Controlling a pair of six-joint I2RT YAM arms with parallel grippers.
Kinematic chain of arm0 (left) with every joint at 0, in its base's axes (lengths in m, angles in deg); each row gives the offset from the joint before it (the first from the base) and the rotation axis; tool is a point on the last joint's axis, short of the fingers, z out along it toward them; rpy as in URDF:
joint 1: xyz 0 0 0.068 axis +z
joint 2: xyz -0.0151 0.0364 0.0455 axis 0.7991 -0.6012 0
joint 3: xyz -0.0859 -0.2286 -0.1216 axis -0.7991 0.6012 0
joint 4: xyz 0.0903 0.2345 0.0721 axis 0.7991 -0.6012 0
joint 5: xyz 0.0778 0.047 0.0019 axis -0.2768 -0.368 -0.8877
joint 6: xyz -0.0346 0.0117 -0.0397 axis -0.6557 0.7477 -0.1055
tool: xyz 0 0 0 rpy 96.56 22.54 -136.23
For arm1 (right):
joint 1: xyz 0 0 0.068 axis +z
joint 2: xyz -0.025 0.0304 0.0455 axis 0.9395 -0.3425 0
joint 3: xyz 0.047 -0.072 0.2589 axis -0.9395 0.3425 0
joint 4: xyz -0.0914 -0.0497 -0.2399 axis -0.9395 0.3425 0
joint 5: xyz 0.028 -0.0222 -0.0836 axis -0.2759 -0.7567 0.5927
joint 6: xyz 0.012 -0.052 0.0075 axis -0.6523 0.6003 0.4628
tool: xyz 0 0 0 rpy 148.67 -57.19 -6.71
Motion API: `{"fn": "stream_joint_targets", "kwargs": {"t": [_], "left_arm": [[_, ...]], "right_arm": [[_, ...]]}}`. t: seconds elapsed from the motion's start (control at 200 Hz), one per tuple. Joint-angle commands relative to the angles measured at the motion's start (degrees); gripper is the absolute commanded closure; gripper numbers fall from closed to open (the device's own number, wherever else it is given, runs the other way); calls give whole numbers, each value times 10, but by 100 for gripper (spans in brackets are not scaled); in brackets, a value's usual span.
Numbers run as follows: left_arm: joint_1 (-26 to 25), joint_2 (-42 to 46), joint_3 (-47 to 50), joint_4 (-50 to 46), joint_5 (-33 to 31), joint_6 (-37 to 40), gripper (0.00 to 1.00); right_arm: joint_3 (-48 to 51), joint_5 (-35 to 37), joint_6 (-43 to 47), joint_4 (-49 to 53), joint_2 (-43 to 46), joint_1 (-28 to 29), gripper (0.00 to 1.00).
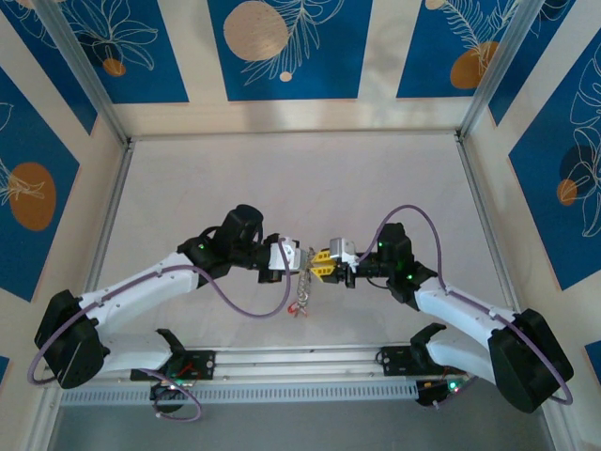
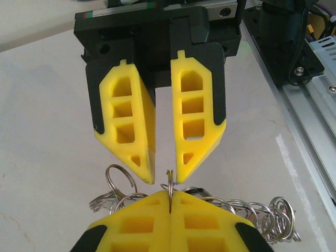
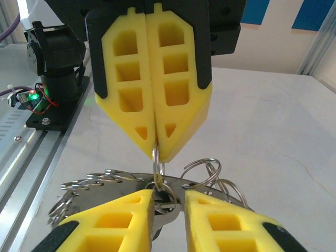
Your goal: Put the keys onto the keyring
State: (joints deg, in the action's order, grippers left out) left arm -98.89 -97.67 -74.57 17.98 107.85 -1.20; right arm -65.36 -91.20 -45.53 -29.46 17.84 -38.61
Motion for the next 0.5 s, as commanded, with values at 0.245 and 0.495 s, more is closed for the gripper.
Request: {"fn": "stream_joint_targets", "kwargs": {"t": [0.245,0.495], "left_arm": [[6,-5,-2,31,1,-13,100],[7,-16,-10,20,-9,-17,100]], "right_arm": [[-13,-6,11,-30,-14,17,85],[-9,-1,22,-26,-2,17,93]]}}
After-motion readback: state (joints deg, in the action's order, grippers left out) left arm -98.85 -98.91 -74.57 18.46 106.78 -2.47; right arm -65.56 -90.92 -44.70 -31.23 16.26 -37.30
